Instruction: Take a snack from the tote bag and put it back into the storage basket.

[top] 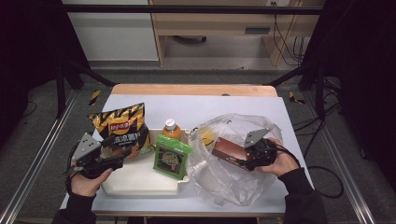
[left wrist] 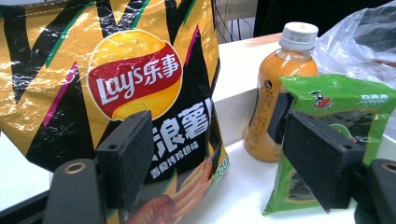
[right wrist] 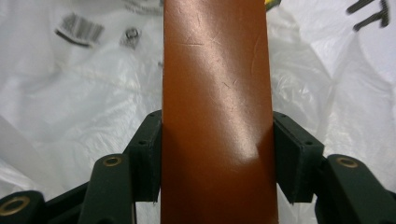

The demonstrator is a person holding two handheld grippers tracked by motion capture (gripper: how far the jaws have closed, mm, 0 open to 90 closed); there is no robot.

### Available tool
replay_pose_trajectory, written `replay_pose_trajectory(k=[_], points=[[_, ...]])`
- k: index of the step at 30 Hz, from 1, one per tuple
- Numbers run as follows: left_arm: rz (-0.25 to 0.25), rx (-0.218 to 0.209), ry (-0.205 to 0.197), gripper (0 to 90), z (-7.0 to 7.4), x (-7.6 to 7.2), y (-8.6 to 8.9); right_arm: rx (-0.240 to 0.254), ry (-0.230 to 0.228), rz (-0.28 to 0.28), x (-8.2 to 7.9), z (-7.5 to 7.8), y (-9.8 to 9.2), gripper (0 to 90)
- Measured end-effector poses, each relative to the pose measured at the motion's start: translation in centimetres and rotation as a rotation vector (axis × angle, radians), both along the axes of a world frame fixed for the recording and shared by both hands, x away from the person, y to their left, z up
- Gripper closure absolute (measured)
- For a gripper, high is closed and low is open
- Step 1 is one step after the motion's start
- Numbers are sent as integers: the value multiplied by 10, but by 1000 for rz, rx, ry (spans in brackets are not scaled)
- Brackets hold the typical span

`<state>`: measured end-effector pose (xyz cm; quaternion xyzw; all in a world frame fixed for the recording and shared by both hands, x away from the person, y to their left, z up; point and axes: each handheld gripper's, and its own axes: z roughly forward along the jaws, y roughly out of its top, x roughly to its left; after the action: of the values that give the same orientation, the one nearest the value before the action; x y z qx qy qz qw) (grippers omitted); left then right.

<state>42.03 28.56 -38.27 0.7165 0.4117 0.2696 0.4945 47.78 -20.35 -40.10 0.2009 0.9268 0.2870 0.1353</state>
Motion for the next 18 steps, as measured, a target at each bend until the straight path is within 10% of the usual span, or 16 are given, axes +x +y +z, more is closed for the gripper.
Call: replay_pose_trajectory(k=[18], points=[[-2,3,2,240,0,0,0,34,-36,38,-1,6,16,432]])
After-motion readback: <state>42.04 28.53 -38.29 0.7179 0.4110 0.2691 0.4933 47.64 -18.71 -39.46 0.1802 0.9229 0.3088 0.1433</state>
